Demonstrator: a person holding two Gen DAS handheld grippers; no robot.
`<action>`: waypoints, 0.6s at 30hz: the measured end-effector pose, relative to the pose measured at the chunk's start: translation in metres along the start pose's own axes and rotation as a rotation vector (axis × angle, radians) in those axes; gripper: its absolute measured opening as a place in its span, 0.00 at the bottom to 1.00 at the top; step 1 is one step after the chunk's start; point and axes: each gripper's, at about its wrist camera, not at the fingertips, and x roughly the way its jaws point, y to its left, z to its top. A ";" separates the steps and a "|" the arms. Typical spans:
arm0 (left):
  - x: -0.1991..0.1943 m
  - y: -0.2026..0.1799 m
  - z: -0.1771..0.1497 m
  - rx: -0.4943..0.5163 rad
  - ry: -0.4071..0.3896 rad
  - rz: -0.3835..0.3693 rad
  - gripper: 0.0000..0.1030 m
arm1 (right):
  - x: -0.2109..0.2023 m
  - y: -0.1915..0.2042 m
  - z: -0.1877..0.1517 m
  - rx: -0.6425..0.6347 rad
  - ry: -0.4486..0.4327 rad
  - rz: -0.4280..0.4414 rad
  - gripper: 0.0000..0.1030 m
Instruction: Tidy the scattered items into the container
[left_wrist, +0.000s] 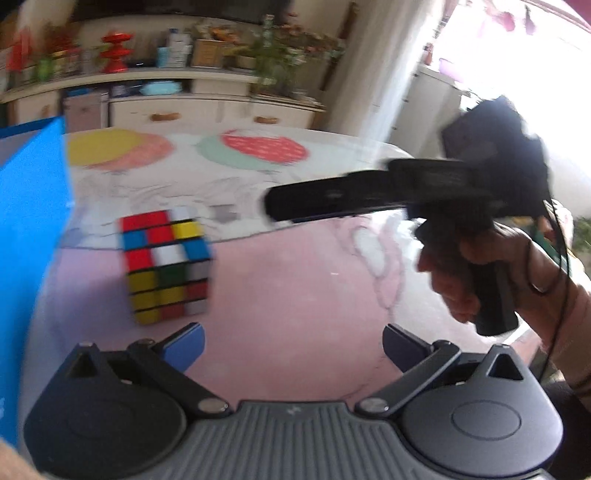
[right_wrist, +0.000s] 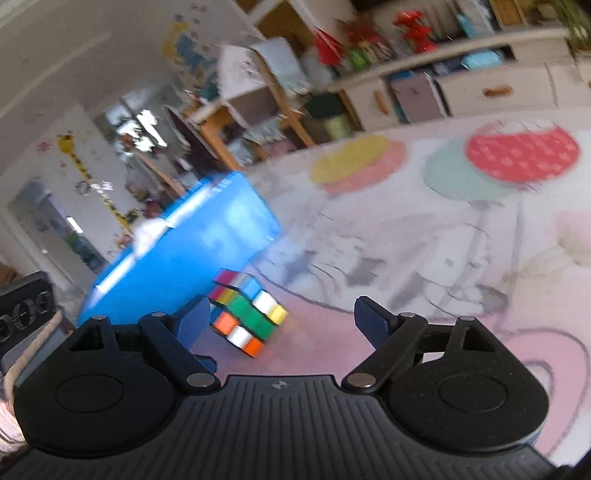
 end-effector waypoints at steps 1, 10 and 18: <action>-0.002 0.004 0.000 -0.007 -0.003 0.017 1.00 | 0.001 0.003 0.000 -0.011 -0.009 0.019 1.00; -0.002 0.015 -0.001 -0.009 0.001 0.118 0.99 | 0.026 0.040 -0.009 -0.217 0.019 0.050 1.00; -0.008 0.017 0.000 -0.032 -0.064 0.209 0.99 | 0.036 0.045 -0.008 -0.283 0.015 0.001 1.00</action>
